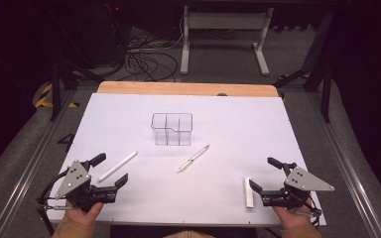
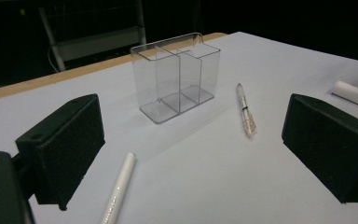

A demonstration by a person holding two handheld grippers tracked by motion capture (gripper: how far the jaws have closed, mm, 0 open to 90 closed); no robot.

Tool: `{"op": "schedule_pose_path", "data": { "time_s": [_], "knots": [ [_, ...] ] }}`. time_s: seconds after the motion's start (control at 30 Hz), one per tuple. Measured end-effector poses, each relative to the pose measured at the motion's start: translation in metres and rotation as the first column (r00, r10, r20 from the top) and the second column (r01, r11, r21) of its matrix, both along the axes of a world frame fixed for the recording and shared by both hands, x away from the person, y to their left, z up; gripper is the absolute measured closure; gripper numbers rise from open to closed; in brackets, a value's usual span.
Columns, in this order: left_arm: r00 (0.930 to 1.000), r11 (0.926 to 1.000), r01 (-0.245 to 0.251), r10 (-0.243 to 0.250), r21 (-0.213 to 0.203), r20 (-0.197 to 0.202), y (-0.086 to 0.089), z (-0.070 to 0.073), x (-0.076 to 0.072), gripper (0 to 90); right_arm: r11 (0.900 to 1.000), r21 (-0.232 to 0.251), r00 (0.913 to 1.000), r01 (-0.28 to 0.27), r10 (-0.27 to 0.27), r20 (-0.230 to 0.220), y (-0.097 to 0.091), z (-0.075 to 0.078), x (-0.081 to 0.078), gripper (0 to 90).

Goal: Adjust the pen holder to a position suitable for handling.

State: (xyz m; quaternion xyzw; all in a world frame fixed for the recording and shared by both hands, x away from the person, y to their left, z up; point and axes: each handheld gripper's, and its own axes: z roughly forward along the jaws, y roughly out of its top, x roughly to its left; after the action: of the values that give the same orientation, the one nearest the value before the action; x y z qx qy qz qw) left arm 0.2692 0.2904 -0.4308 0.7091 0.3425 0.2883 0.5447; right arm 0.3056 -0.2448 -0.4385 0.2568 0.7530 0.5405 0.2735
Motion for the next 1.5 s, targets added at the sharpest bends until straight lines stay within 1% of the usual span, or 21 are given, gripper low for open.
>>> {"op": "schedule_pose_path", "data": {
  "time_s": [0.1, 0.17, 0.3, 0.47, 0.63, 0.9, 0.93, 1.0, 1.1, 1.2, 1.3, 1.37, 1.47, 1.5],
  "knots": [
    [1.0000, 1.0000, -0.006, 0.006, 0.008, 0.007, 0.000, 0.000, 0.000, 6.7, 1.0000, 0.009, 1.0000, -0.004, 0.004, -0.002, 0.000, 0.000, 0.000, 9.6],
    [0.9998, 0.9997, -0.014, 0.014, 0.021, 0.015, -0.002, 0.000, 0.000, 7.0, 1.0000, 0.005, 1.0000, -0.007, 0.007, -0.005, 0.000, -0.001, 0.000, 10.2],
    [0.9997, 0.9994, -0.019, 0.018, 0.028, 0.019, -0.004, 0.000, 0.000, 7.4, 0.9999, 0.004, 0.9999, -0.010, 0.010, -0.005, 0.001, -0.001, 0.000, 10.7],
    [0.9998, 0.9997, -0.018, 0.017, 0.014, 0.012, -0.004, 0.000, 0.000, 8.1, 1.0000, 0.003, 0.9999, -0.009, 0.009, -0.011, 0.002, -0.001, 0.000, 11.1],
    [0.9999, 0.9998, -0.014, 0.014, 0.016, 0.003, -0.005, 0.001, 0.000, 9.6, 1.0000, 0.001, 0.9999, -0.005, 0.005, -0.011, 0.002, -0.001, 0.000, 11.4],
    [1.0000, 1.0000, 0.000, 0.000, 0.003, -0.007, -0.008, 0.005, 0.001, 9.8, 0.9999, 0.000, 0.9998, -0.011, 0.011, -0.016, 0.003, -0.002, 0.001, 11.7],
    [1.0000, 1.0000, 0.004, -0.004, -0.006, -0.009, -0.009, 0.006, 0.002, 9.9, 0.9999, -0.001, 0.9998, -0.011, 0.011, -0.017, 0.003, -0.002, 0.001, 11.8],
    [0.9999, 1.0000, 0.007, -0.007, -0.007, -0.015, -0.010, 0.007, 0.004, 10.1, 0.9999, -0.003, 0.9997, -0.015, 0.015, -0.020, 0.004, -0.002, 0.001, 11.8],
    [0.9998, 0.9999, 0.010, -0.010, -0.003, -0.017, -0.012, 0.009, 0.006, 10.2, 0.9999, -0.005, 0.9997, -0.014, 0.014, -0.021, 0.004, -0.003, 0.001, 11.9],
    [0.9995, 0.9996, 0.027, -0.028, -0.001, -0.017, -0.016, 0.015, 0.009, 10.2, 0.9999, -0.005, 0.9996, -0.016, 0.015, -0.024, 0.004, -0.003, 0.001, 12.0],
    [0.9991, 0.9993, 0.037, -0.037, 0.002, -0.020, -0.019, 0.018, 0.011, 10.2, 0.9998, -0.004, 0.9996, -0.018, 0.018, -0.024, 0.004, -0.003, 0.002, 12.0],
    [0.9981, 0.9985, 0.053, -0.053, 0.009, -0.032, -0.023, 0.020, 0.014, 10.2, 0.9998, -0.002, 0.9996, -0.018, 0.018, -0.023, 0.005, -0.003, 0.001, 12.0],
    [0.9973, 0.9977, 0.065, -0.064, 0.020, -0.036, -0.026, 0.023, 0.017, 10.2, 0.9998, -0.006, 0.9995, -0.021, 0.021, -0.022, 0.005, -0.002, 0.001, 12.0],
    [0.9971, 0.9977, 0.066, -0.066, 0.016, -0.038, -0.027, 0.024, 0.017, 10.2, 0.9998, -0.005, 0.9994, -0.022, 0.021, -0.027, 0.006, -0.003, 0.001, 12.0]
  ]
}}
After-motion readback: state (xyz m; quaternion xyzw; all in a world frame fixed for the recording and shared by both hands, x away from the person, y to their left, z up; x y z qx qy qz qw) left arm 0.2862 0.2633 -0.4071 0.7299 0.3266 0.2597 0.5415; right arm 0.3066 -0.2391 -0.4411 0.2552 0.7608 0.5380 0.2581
